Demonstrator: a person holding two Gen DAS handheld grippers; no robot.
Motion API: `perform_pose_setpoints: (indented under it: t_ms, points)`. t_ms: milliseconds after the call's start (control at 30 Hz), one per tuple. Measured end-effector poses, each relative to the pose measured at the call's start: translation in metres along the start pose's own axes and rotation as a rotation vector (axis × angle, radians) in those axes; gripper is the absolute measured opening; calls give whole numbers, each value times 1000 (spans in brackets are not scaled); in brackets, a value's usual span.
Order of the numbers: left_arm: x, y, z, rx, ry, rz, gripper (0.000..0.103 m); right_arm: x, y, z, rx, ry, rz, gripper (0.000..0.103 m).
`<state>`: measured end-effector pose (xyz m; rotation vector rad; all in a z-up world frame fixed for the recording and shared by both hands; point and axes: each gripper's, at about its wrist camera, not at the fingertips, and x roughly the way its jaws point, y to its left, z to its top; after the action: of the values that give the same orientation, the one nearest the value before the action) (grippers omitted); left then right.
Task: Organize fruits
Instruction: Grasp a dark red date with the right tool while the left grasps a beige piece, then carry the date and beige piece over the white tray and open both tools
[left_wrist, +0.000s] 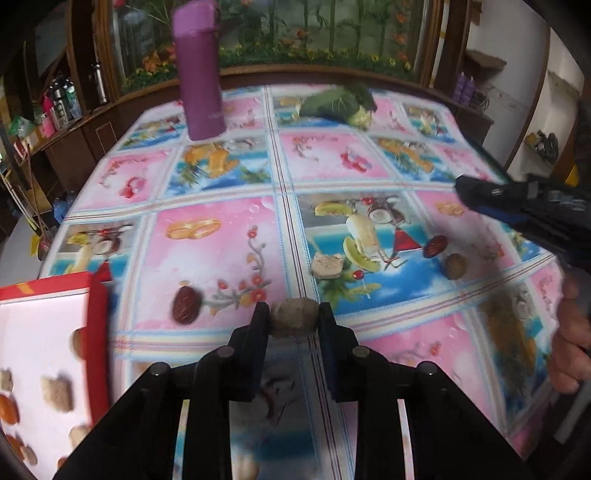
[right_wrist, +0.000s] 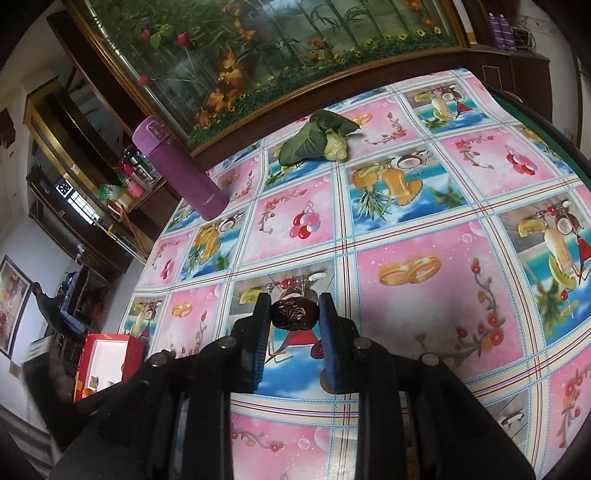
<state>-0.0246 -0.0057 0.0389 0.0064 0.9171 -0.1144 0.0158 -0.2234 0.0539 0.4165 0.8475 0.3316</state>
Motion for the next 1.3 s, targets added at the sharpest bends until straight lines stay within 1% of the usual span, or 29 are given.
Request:
perform_pose_setpoints:
  t_ms: [100,167,300,367,500,600,633,700,800,867,900,967,1100,1167,1300]
  points:
    - [-29,10,-7,-32,-46,-11,26,-4,-2,1,5,-19,-5,28]
    - [-45,18,-13,-51,-72,0,26,-7,-3,2,9,-31,-15,28]
    - [-76,40,-28,-93,-125,51,26,-9,-7,4,20,-51,-32,28]
    - [-86,51,-36,-120,-135,66,26,-8,-6,3,17,-56,-39,28]
    - [-105,79,-54,-163,-155,147,26,-7,1,-2,-18,-86,-59,28]
    - [-115,98,-66,-198,-166,179,25,-2,9,-11,-23,-93,-69,28]
    - [-118,103,-69,-207,-170,188,25,-2,12,-14,-21,-95,-66,28]
    - [-122,117,-75,-235,-175,194,25,-3,23,-26,-8,-99,-8,28]
    - [-129,133,-80,-261,-191,201,26,-4,53,-51,-43,-78,63,28]
    - [-134,144,-84,-275,-199,209,26,-2,81,-68,-76,-34,145,28]
    - [-137,149,-86,-281,-206,213,26,-1,91,-73,-92,-20,164,28]
    - [-143,160,-94,-292,-217,224,26,3,124,-86,-154,9,205,28]
    - [-154,185,-106,-334,-239,250,26,11,190,-109,-287,59,263,28]
    - [-163,201,-114,-369,-260,267,26,13,214,-117,-330,73,286,28]
    - [-179,231,-129,-414,-296,329,26,14,262,-137,-407,112,345,28]
